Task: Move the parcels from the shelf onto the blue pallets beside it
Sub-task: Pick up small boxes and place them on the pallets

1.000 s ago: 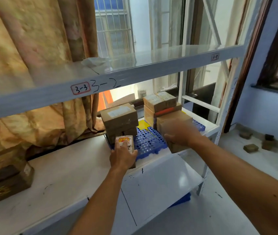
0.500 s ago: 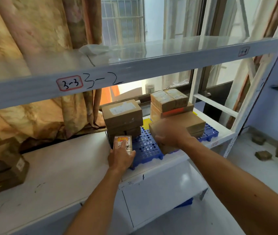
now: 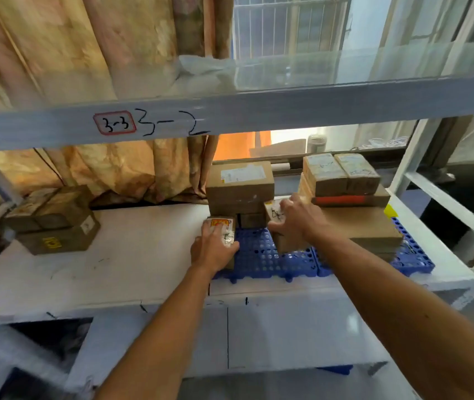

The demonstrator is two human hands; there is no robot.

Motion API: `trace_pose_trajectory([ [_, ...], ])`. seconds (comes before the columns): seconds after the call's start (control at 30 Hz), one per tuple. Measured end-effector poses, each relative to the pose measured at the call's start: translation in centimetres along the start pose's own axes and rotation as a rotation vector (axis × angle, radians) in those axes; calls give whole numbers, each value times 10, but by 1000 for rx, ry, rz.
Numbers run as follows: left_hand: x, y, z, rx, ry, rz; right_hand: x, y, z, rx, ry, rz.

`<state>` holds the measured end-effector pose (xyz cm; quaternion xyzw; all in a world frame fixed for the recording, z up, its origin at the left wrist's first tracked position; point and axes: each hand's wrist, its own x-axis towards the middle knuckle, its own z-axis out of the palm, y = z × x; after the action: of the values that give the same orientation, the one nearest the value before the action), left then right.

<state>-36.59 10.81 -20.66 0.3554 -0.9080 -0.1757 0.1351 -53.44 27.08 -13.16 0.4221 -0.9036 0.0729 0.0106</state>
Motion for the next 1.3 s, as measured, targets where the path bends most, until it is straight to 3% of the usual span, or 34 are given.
trace_pose_trajectory([
  [0.47,-5,16,20,27,-7,-74,-3,16,33,67,-13,-72],
  [1.03,11,8,19,66,-228,-141,-5,-6,51,55,-46,10],
  [1.3,16,-10,1,0,-133,-101,3,-29,58,84,-70,60],
])
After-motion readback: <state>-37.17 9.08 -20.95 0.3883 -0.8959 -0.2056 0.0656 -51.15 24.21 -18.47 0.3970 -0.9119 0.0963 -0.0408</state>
